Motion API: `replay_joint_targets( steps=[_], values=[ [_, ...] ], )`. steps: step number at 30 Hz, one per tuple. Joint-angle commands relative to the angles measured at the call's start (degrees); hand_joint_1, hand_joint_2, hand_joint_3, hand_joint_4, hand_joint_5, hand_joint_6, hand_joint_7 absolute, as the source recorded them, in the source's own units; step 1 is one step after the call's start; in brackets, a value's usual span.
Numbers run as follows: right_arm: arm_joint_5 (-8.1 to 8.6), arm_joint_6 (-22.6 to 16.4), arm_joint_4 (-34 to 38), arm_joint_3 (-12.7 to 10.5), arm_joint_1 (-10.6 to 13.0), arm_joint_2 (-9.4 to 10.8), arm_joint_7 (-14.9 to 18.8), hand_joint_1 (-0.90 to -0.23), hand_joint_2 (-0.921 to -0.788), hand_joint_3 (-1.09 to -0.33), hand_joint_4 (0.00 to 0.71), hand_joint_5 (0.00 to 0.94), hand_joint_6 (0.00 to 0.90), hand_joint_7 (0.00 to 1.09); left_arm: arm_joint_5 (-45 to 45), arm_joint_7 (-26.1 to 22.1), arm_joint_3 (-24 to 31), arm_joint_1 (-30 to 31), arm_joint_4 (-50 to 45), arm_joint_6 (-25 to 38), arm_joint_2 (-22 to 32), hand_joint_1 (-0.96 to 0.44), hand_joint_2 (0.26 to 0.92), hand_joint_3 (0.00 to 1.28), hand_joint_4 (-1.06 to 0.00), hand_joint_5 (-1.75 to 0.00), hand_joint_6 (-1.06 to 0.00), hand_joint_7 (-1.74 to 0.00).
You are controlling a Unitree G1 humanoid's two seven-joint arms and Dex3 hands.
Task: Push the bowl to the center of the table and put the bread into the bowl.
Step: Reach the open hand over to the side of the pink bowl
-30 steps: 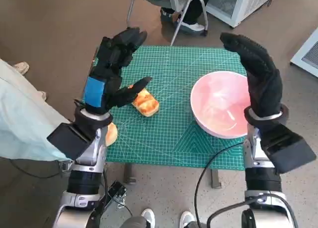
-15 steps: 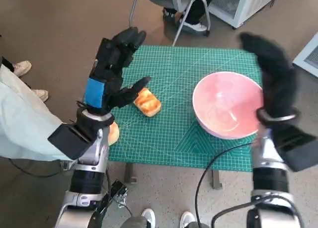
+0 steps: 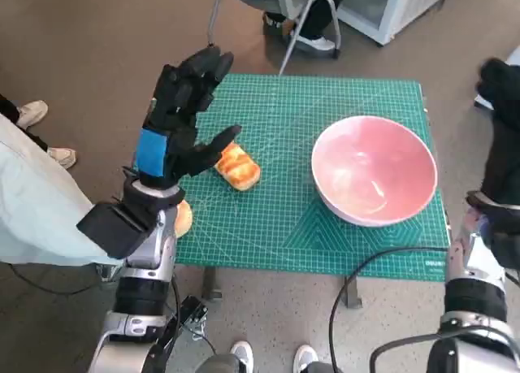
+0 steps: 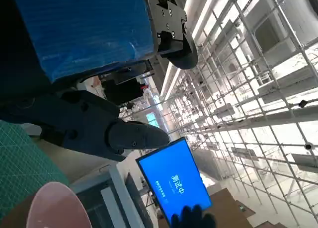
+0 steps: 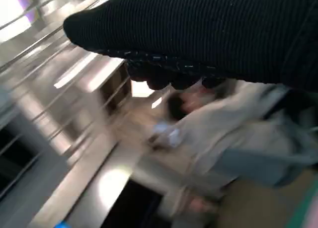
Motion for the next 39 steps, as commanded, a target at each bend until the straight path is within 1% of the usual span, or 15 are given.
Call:
replay_joint_targets(
  steps=[1, 3, 5, 9, 14, 17, 21, 24, 29, 34, 39],
  values=[
    [-0.81, 2.18, 5.86, -0.53, -0.11, 0.19, -2.84, -0.548, -0.921, -0.875, 0.239, 0.000, -0.001, 0.75, -0.37, 0.09, 0.41, -0.88, 0.04, -0.40, 0.31, -0.37, 0.921, 0.25, -0.36, -0.13, -0.19, -0.63],
    [-1.63, 3.23, 7.61, -0.26, -0.20, 0.06, -4.59, -0.541, -0.921, -0.878, 0.236, 0.000, -0.001, 0.75, -0.41, 0.10, 0.47, -0.87, -0.03, -0.20, 0.39, -0.37, 0.921, 0.26, -0.36, -0.13, -0.19, -0.63],
    [-2.41, 5.25, 9.46, 0.09, -0.37, -0.02, -6.53, -0.536, -0.921, -0.882, 0.238, 0.002, -0.001, 0.75, -0.42, 0.13, 0.52, -0.80, -0.12, -0.03, 0.48, -0.38, 0.921, 0.26, -0.37, -0.12, -0.19, -0.63],
    [-4.95, 9.15, 12.14, 1.41, -0.68, -0.13, -10.46, -0.540, -0.921, -0.896, 0.250, 0.007, 0.008, 0.74, -0.49, 0.09, 0.61, -0.62, -0.20, 0.04, 0.63, -0.38, 0.921, 0.26, -0.37, -0.12, -0.20, -0.63],
    [-5.54, 15.06, 14.72, 1.64, -1.19, 0.61, -12.47, -0.539, -0.921, -0.913, 0.268, 0.010, 0.037, 0.68, -0.47, 0.07, 0.86, -0.19, -0.38, 0.04, 1.00, -0.38, 0.921, 0.25, -0.38, -0.09, -0.22, -0.59],
    [-5.24, 17.80, 15.68, 1.60, -1.51, 1.28, -12.94, -0.541, -0.921, -0.898, 0.290, 0.010, 0.089, 0.61, -0.33, 0.11, 0.98, 0.14, -0.73, 0.10, 1.30, -0.38, 0.921, 0.25, -0.39, -0.08, -0.23, -0.58],
    [-4.05, 20.58, 16.46, 0.93, -1.71, 2.55, -11.66, -0.548, -0.921, -0.876, 0.296, 0.006, 0.115, 0.56, 0.06, 0.39, 1.14, 0.63, -1.37, 0.20, 1.84, -0.38, 0.921, 0.25, -0.40, -0.06, -0.25, -0.54],
    [-3.40, 22.24, 16.84, 0.32, -1.96, 3.55, -11.13, -0.552, -0.921, -0.866, 0.289, 0.002, 0.121, 0.55, 0.42, 0.63, 1.30, 0.94, -1.62, 0.10, 2.22, -0.39, 0.921, 0.25, -0.40, -0.06, -0.25, -0.53],
    [-3.16, 24.64, 17.24, -0.44, -2.79, 5.13, -10.86, -0.560, -0.921, -0.853, 0.283, 0.001, 0.129, 0.55, 0.80, 0.81, 1.65, 1.33, -2.02, 0.11, 2.97, -0.42, 0.921, 0.25, -0.41, -0.05, -0.26, -0.51],
    [-2.40, 27.35, 17.55, -1.71, -4.02, 6.75, -10.19, -0.562, -0.921, -0.858, 0.277, 0.000, 0.131, 0.55, 0.84, 0.89, 2.03, 1.73, -2.18, 0.06, 3.64, -0.42, 0.921, 0.25, -0.42, -0.04, -0.28, -0.47],
    [-1.99, 29.68, 17.85, -2.56, -5.16, 8.16, -10.66, -0.523, -0.921, -0.891, 0.273, 0.000, 0.133, 0.54, 1.00, 1.22, 2.17, 2.23, -2.72, 0.11, 4.08, -0.43, 0.921, 0.25, -0.42, -0.03, -0.30, -0.44]
  ],
)
